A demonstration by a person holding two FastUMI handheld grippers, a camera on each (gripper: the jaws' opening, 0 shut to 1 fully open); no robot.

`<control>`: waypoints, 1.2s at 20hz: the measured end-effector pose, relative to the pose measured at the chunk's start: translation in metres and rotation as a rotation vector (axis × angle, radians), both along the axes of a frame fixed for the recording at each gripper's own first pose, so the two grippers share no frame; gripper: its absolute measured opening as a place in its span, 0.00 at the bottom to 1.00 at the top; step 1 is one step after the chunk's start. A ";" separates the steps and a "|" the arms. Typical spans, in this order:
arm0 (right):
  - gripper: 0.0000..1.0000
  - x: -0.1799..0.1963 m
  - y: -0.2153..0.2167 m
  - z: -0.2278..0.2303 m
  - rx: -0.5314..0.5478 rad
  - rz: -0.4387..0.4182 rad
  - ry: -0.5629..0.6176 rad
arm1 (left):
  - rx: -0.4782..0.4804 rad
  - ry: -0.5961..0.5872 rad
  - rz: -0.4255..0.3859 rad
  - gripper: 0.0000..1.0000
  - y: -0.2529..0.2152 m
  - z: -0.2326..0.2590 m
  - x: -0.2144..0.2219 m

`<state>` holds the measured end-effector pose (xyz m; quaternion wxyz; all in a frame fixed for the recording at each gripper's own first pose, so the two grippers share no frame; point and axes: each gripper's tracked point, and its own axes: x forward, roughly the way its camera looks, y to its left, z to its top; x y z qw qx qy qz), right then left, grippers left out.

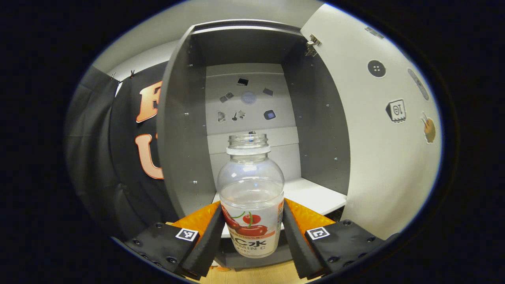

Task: Open the cabinet door with the right hand, grasp the bottle in the cabinet with the left hand and place it on the coaster, then close the cabinet door with the right hand.

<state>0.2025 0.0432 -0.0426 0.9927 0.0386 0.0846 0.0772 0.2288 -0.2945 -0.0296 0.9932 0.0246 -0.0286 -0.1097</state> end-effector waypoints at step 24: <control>0.24 -0.001 -0.010 -0.083 0.090 0.088 0.220 | 0.026 0.294 0.132 0.84 0.071 -0.268 -0.122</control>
